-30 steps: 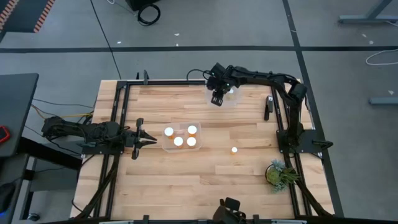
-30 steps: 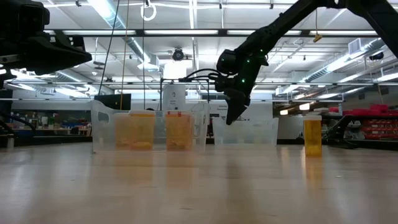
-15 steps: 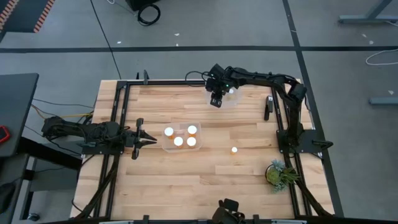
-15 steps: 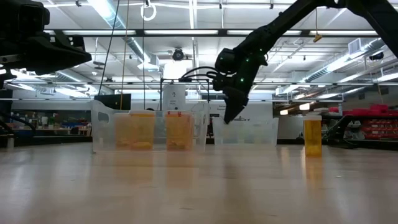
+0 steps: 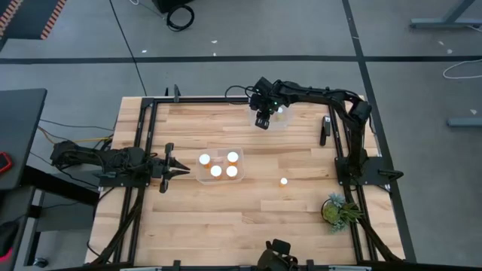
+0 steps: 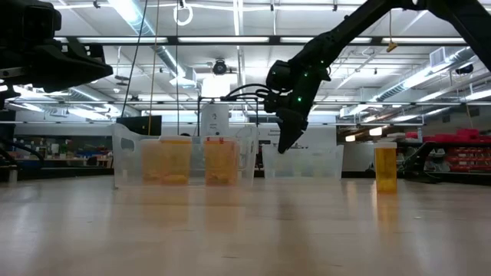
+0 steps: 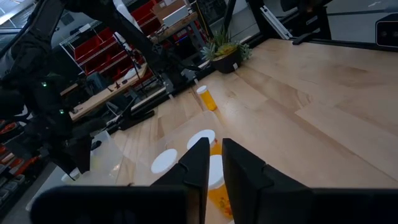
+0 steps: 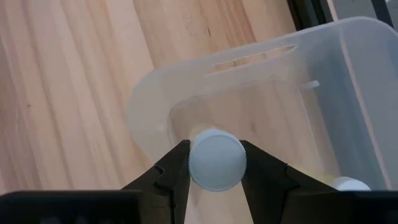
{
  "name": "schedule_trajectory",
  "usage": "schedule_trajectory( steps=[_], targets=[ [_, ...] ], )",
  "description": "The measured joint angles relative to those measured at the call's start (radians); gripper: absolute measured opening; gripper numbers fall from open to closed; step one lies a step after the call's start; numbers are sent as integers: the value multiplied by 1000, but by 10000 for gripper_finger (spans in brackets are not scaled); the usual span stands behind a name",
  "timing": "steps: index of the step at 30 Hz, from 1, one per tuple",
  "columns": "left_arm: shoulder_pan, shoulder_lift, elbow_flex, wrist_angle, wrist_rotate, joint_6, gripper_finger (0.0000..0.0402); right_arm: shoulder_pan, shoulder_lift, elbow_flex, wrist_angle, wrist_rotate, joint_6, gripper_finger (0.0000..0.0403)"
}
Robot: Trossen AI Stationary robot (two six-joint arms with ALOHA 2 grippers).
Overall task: Pick and place medicine bottles into bin by pill shape (circle, oval)
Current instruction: Put the small yellow pill bottle into the top transparent bin
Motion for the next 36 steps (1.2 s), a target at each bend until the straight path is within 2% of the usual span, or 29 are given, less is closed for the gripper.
schedule_trajectory(
  steps=[10, 18, 25, 36],
  targets=[
    [0, 0, 0, 0, 0, 0, 62, -4, 0, 0, 0, 7, -13, 133],
    [0, 0, 0, 0, 0, 0, 51, -23, 0, 0, 1, 21, -20, 133],
    [0, 0, 0, 0, 0, 0, 56, -22, -2, -67, 52, 39, -89, 133],
    [0, 0, 0, 0, 0, 0, 56, -21, -1, -68, 52, 27, -51, 134]
  ],
)
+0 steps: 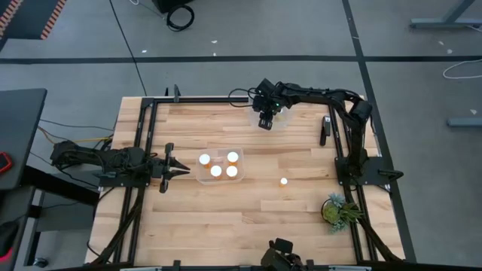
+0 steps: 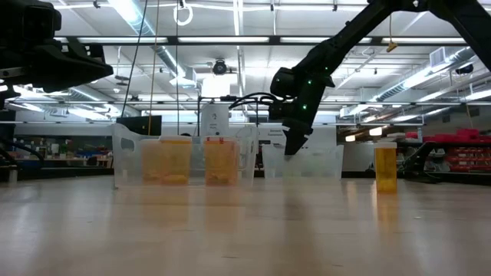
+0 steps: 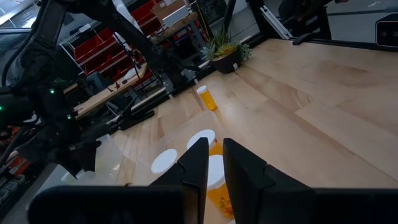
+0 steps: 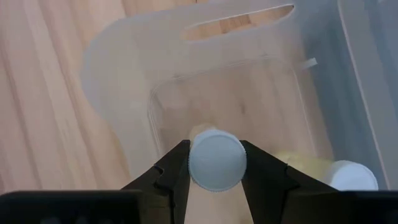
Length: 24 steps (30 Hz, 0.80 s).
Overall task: Pick and place medicine bottles into bin by pill shape (circle, oval)
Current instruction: Put the small yellow pill bottle into the top transparent bin
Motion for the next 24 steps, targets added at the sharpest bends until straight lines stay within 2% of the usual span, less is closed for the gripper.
schedule_trajectory(
  steps=[10, 24],
  targets=[
    [0, 0, 0, 0, 0, 0, 55, 1, 1, -1, -3, 0, 13, 155],
    [0, 0, 0, 0, 0, 0, 52, 1, 1, -1, -30, 6, 36, 157]
  ],
)
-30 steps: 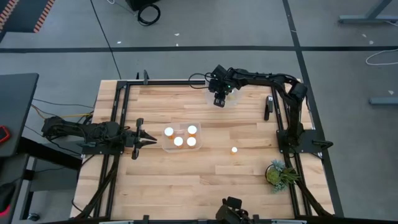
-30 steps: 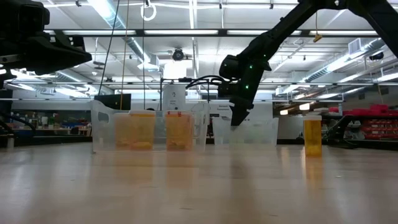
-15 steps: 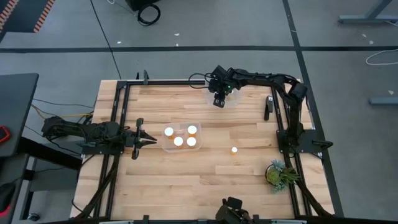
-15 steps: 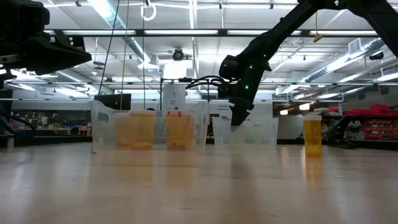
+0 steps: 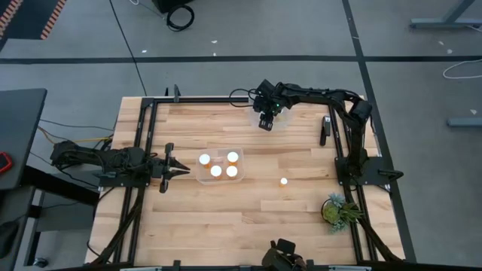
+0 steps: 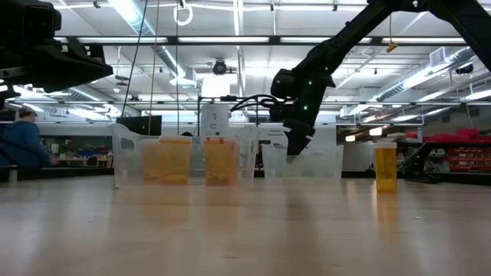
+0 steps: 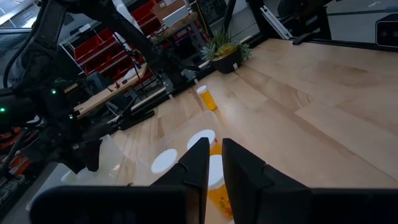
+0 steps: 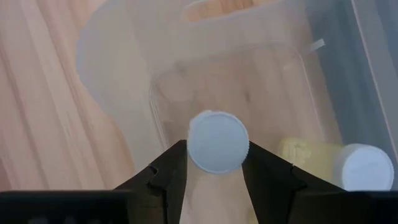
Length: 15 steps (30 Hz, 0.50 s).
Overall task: Pick and place medicine bottles into bin by pill shape (circle, oval)
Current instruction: Put the small yellow pill bottle into the top transparent bin, then put the small orange pill bottle into the top transparent bin
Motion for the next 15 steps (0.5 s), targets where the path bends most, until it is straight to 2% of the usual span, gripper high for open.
schedule_trajectory(
  steps=[8, 15],
  targets=[
    [0, 0, 0, 0, 0, 0, 61, 0, 0, 0, -21, 7, 7, 157],
    [0, 0, 0, 0, 0, 0, 54, 0, 0, 0, -41, 17, 11, 157]
  ],
)
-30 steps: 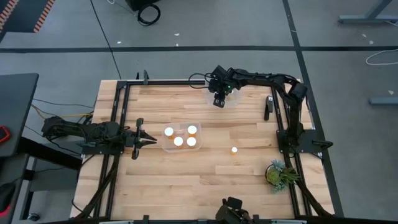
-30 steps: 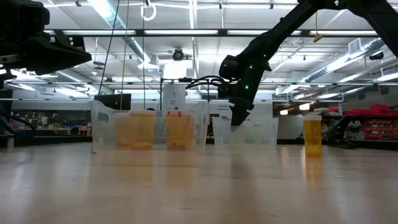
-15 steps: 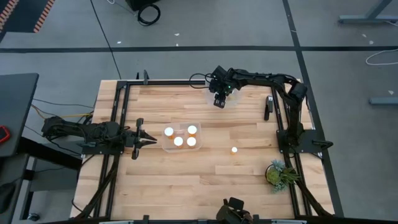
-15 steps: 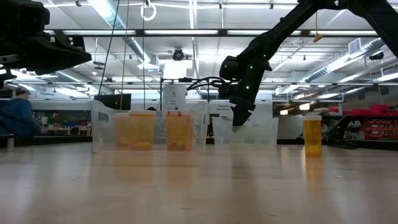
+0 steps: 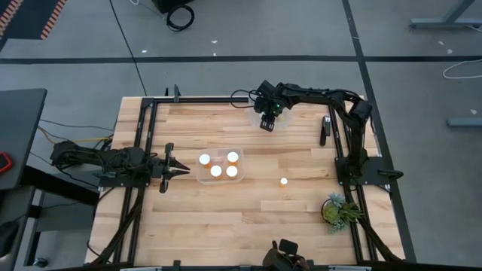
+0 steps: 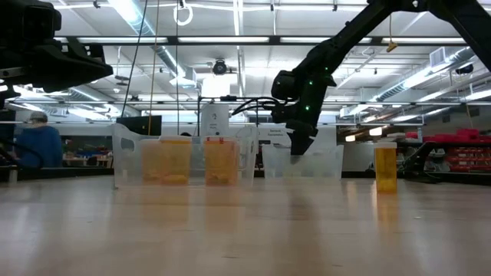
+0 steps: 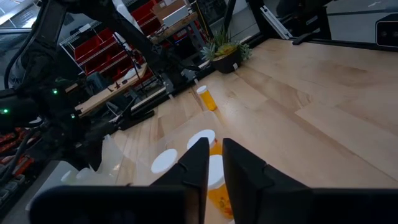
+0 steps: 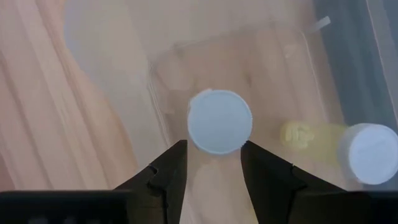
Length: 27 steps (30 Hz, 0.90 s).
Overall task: Pick and place medicine bottles into bin by pill shape (circle, oval)
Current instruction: Put the small orange pill bottle into the top transparent bin
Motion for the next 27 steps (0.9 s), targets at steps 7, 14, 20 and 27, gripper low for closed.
schedule_trajectory(
  steps=[7, 14, 20, 27],
  targets=[
    [0, 0, 0, 0, 0, 0, 54, 0, -12, 28, -66, 59, -8, 157],
    [0, 0, 0, 0, 0, 0, 61, 9, -49, 61, -154, 68, 35, 157],
    [0, 0, 0, 0, 0, 0, 56, 51, -85, 61, -245, 87, 68, 166],
    [0, 0, 0, -1, 0, 0, 51, 153, -110, 61, -305, 87, 114, 227]
  ],
)
